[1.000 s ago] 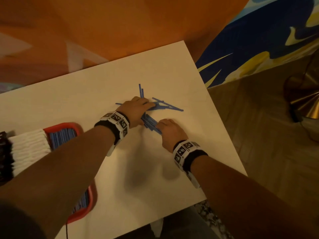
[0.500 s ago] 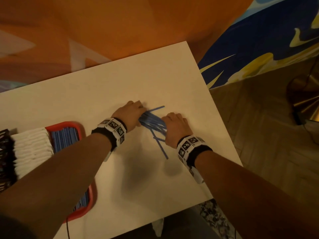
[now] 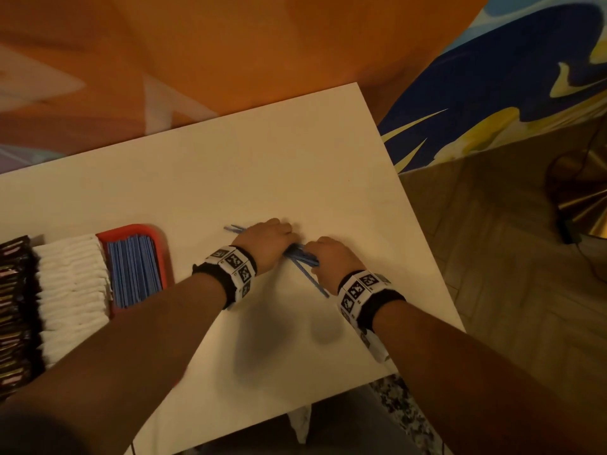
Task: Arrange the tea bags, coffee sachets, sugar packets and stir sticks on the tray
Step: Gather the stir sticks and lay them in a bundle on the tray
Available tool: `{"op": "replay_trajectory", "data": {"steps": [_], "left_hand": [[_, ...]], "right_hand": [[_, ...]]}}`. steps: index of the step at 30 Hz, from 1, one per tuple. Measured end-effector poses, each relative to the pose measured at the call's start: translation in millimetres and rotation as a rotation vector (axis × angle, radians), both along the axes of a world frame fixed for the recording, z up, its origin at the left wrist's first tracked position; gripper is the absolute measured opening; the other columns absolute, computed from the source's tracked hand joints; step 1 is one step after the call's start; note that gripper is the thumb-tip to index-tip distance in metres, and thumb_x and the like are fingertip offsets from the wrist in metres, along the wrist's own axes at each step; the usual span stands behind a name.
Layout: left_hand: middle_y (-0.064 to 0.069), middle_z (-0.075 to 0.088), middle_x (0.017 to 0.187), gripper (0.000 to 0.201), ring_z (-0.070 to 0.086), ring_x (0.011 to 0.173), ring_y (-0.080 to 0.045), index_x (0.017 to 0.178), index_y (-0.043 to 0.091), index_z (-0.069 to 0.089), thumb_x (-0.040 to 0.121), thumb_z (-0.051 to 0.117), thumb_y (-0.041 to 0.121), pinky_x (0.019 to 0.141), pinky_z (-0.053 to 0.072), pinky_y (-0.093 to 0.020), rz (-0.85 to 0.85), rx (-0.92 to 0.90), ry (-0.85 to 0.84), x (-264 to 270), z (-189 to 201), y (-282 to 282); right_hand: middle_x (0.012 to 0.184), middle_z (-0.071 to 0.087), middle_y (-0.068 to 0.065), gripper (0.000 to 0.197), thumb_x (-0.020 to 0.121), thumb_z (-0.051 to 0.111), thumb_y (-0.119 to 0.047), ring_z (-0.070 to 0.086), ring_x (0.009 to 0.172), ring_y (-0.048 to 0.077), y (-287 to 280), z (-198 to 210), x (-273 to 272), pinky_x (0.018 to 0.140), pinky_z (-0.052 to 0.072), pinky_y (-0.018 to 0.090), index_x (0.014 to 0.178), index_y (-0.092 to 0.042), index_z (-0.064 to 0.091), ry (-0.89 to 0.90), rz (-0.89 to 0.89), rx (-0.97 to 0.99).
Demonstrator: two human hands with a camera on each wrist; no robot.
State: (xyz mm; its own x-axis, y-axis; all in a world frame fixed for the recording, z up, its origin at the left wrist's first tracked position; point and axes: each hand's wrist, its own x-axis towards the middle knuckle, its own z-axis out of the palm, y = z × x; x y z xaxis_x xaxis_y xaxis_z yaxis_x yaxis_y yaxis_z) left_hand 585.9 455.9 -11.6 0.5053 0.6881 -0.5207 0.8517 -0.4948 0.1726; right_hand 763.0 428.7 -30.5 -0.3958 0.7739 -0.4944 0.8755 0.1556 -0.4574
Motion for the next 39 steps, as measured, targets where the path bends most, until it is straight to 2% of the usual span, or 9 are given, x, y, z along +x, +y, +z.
{"op": "replay_trajectory", "data": {"steps": [3, 9, 14, 19, 23, 26, 29, 35, 39], "left_hand": [[-0.005, 0.057, 0.127, 0.04, 0.05, 0.116, -0.028, 0.136, 0.017, 0.053, 0.098, 0.044, 0.006, 0.091, 0.042, -0.038, 0.0, 0.024, 0.034, 5, 0, -13], [-0.008, 0.048, 0.136, 0.043, 0.045, 0.122, -0.027, 0.142, 0.012, 0.043, 0.1, 0.039, 0.004, 0.093, 0.038, -0.035, 0.046, 0.023, 0.087, 12, -2, -31], [-0.01, 0.048, 0.133, 0.037, 0.044, 0.119, -0.027, 0.131, 0.009, 0.046, 0.096, 0.039, -0.001, 0.091, 0.036, -0.034, 0.12, 0.024, 0.101, 12, -1, -37], [-0.012, 0.049, 0.13, 0.043, 0.044, 0.118, -0.03, 0.131, 0.009, 0.042, 0.09, 0.04, -0.005, 0.095, 0.034, -0.038, 0.228, -0.022, 0.053, 9, 2, -41], [-0.012, 0.05, 0.131, 0.042, 0.049, 0.114, -0.031, 0.136, 0.01, 0.04, 0.095, 0.041, 0.001, 0.089, 0.035, -0.036, 0.321, -0.05, -0.026, 3, 5, -46], [-0.013, 0.051, 0.128, 0.041, 0.053, 0.106, -0.031, 0.137, 0.008, 0.039, 0.096, 0.042, 0.003, 0.082, 0.036, -0.034, 0.394, -0.082, -0.101, 0, 10, -50], [-0.012, 0.053, 0.118, 0.033, 0.049, 0.089, -0.026, 0.128, 0.009, 0.041, 0.096, 0.04, 0.003, 0.075, 0.037, -0.033, 0.474, -0.09, -0.163, -2, 14, -52], [-0.005, 0.055, 0.087, 0.003, 0.054, 0.076, -0.027, 0.103, 0.018, 0.039, 0.105, 0.037, 0.016, 0.07, 0.044, -0.039, 0.713, -0.012, -0.334, 0, 28, -56], [-0.011, 0.061, 0.085, 0.013, 0.056, 0.075, -0.03, 0.097, 0.01, 0.049, 0.103, 0.038, 0.014, 0.07, 0.046, -0.041, 0.877, 0.016, -0.531, 2, 40, -56]], "right_hand": [[0.107, 0.061, 0.005, 0.027, 0.088, 0.064, -0.011, 0.057, 0.101, 0.025, -3, -1, 7, 0.084, 0.047, 0.032, 0.114, -0.017, 0.064, 0.035, -0.031, 0.023], [0.117, 0.058, 0.002, 0.038, 0.086, 0.07, -0.022, 0.049, 0.114, 0.021, -10, 2, 32, 0.098, 0.043, 0.036, 0.122, -0.019, 0.057, 0.055, -0.169, 0.092], [0.117, 0.056, 0.003, 0.032, 0.087, 0.064, -0.012, 0.052, 0.113, 0.021, -9, 5, 43, 0.096, 0.047, 0.034, 0.118, -0.016, 0.057, 0.154, -0.376, 0.042], [0.121, 0.055, 0.003, 0.034, 0.086, 0.057, -0.005, 0.052, 0.115, 0.021, -11, 10, 48, 0.097, 0.046, 0.032, 0.119, -0.016, 0.057, 0.15, -0.424, -0.036], [0.124, 0.054, 0.002, 0.037, 0.086, 0.056, -0.004, 0.053, 0.112, 0.02, -11, 15, 51, 0.087, 0.042, 0.024, 0.121, -0.017, 0.055, 0.146, -0.452, -0.087], [0.123, 0.055, 0.001, 0.037, 0.086, 0.057, -0.003, 0.054, 0.111, 0.019, -11, 20, 52, 0.09, 0.045, 0.026, 0.119, -0.018, 0.055, 0.173, -0.504, -0.109], [0.122, 0.056, 0.002, 0.036, 0.084, 0.057, -0.002, 0.055, 0.11, 0.02, -9, 25, 50, 0.089, 0.048, 0.028, 0.117, -0.018, 0.056, 0.212, -0.556, -0.122], [0.122, 0.059, 0.003, 0.039, 0.085, 0.056, 0.001, 0.055, 0.094, 0.014, 4, 44, 43, 0.069, 0.041, 0.014, 0.12, -0.015, 0.058, 0.274, -0.586, -0.094], [0.121, 0.06, 0.004, 0.038, 0.085, 0.054, 0.002, 0.056, 0.096, 0.014, 13, 64, 35, 0.078, 0.04, 0.019, 0.118, -0.014, 0.059, 0.336, -0.559, -0.059]]}}
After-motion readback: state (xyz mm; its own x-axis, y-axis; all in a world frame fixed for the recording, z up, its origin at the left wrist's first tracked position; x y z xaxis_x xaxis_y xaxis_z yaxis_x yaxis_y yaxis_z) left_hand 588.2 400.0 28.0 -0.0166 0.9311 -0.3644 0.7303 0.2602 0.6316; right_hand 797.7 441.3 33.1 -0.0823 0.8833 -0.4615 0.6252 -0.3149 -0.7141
